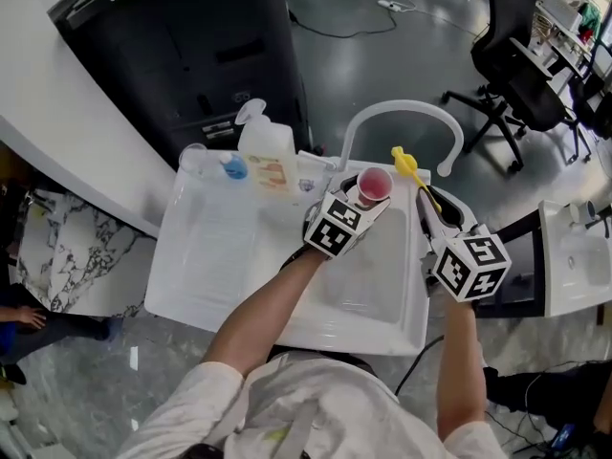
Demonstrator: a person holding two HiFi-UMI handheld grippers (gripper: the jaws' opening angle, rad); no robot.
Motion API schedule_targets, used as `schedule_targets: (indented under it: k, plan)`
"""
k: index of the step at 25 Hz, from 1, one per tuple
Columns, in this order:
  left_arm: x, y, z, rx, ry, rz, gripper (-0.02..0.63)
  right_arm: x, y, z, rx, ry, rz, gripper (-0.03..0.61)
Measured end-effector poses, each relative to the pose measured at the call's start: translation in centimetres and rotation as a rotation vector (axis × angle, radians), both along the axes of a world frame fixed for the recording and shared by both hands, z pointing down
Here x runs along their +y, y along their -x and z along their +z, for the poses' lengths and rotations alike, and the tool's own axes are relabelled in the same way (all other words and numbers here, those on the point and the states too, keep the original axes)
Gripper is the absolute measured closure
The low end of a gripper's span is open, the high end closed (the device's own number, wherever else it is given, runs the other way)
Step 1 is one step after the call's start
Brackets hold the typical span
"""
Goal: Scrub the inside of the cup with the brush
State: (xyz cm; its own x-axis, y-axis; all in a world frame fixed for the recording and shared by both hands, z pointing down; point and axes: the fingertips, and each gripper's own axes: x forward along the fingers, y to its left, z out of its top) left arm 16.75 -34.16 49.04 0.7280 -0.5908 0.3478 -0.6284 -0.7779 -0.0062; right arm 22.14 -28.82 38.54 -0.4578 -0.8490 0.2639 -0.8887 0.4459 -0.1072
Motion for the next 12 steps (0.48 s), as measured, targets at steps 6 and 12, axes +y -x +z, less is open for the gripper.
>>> schedule_targets:
  k: [6,12]
  plan:
    - [1.2,3.8,-2.1,-0.005,-0.031,-0.024,0.316,0.3,2.7,-0.8,0.007,-0.011,-0.057,0.545]
    - [1.9,8.6,-4.5,-0.032,-0.073,-0.053,0.316,0.7,5.8,-2.0,0.018,-0.041,-0.128,0.545]
